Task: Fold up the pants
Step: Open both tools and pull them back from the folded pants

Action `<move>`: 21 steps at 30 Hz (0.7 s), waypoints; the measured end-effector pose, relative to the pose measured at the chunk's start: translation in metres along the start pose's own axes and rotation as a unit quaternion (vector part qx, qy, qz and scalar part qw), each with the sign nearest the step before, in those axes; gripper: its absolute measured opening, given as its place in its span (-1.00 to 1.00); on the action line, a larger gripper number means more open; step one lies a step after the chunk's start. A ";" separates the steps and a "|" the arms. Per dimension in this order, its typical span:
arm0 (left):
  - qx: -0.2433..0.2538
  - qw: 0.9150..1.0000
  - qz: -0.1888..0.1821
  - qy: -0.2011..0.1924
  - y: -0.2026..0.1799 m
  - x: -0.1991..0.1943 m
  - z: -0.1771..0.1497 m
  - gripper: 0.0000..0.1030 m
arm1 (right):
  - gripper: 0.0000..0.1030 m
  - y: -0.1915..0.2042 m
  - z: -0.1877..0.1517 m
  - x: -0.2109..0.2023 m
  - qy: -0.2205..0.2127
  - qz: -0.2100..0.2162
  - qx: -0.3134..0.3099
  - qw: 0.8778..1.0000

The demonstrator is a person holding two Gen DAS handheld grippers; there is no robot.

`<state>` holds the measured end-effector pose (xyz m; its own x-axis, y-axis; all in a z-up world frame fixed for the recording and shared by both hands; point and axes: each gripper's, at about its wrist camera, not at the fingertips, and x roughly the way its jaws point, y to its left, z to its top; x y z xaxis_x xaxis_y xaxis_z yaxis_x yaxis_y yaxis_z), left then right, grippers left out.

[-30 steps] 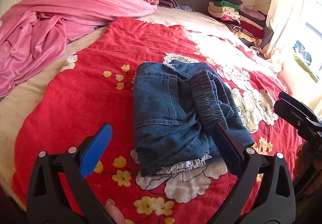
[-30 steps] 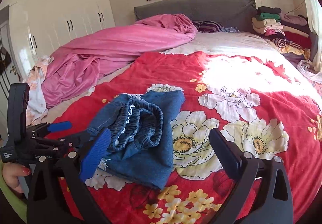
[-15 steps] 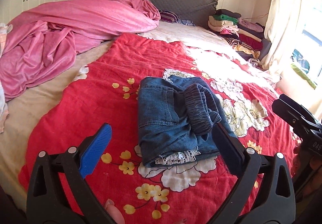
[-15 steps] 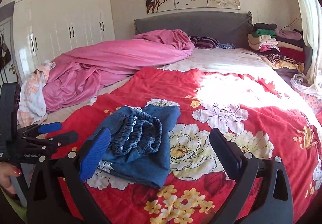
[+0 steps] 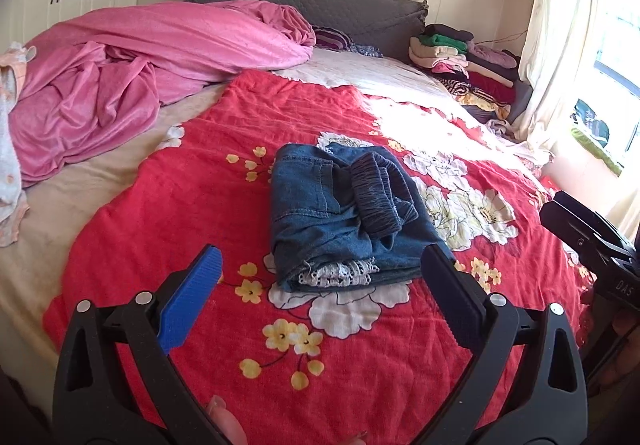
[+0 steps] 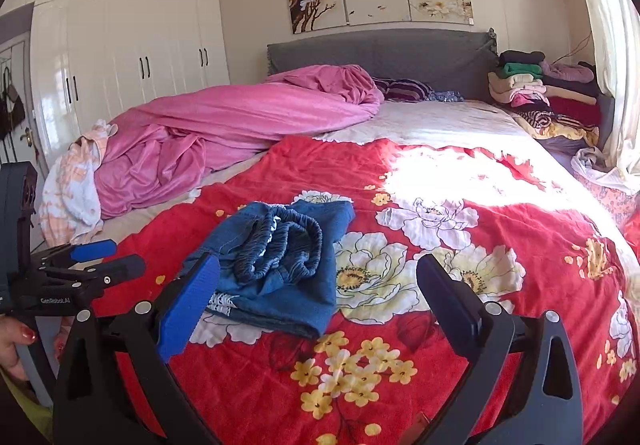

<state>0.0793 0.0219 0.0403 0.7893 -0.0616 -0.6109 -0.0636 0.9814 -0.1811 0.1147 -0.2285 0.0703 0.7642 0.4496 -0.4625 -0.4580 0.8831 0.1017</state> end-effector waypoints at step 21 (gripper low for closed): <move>-0.014 0.999 0.004 0.041 -0.002 -0.008 -0.068 0.81 | 0.91 0.008 -0.052 -0.016 0.046 0.002 0.006 0.999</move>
<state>0.0315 0.0080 -0.0073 0.7362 -0.0693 -0.6732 -0.0879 0.9765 -0.1967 0.0754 -0.2352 0.0330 0.7169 0.4401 -0.5406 -0.4559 0.8827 0.1140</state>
